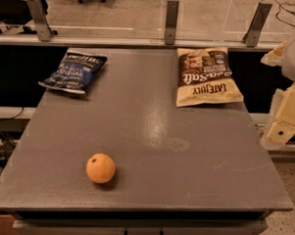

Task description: Pick brown chip bag

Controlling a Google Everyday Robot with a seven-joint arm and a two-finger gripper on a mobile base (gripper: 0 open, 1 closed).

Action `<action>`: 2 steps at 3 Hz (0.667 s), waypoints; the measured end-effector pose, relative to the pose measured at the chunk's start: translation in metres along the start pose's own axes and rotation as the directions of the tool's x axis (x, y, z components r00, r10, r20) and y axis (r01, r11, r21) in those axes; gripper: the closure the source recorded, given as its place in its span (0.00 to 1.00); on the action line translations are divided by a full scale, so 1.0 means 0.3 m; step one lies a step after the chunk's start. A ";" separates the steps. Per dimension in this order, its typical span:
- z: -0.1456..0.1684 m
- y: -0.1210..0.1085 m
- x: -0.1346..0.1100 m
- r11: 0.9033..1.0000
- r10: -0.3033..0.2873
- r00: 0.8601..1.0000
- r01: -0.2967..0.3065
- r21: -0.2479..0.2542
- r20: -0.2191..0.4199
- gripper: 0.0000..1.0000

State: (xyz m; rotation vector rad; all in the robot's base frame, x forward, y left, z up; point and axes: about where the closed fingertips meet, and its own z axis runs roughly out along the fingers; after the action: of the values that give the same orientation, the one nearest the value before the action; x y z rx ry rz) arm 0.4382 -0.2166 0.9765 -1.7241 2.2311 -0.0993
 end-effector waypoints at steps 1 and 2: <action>0.000 0.000 0.000 1.000 0.000 1.000 0.000 0.000 0.000 0.00; 0.054 -0.048 -0.007 1.000 0.013 0.999 -0.014 0.022 0.031 0.00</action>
Offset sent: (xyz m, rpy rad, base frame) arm 0.0544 -0.0004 -0.0378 0.0808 -0.0625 -0.0290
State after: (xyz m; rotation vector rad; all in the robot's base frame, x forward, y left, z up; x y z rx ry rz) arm 0.4566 -0.2162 0.9652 -1.6873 2.2112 -0.0940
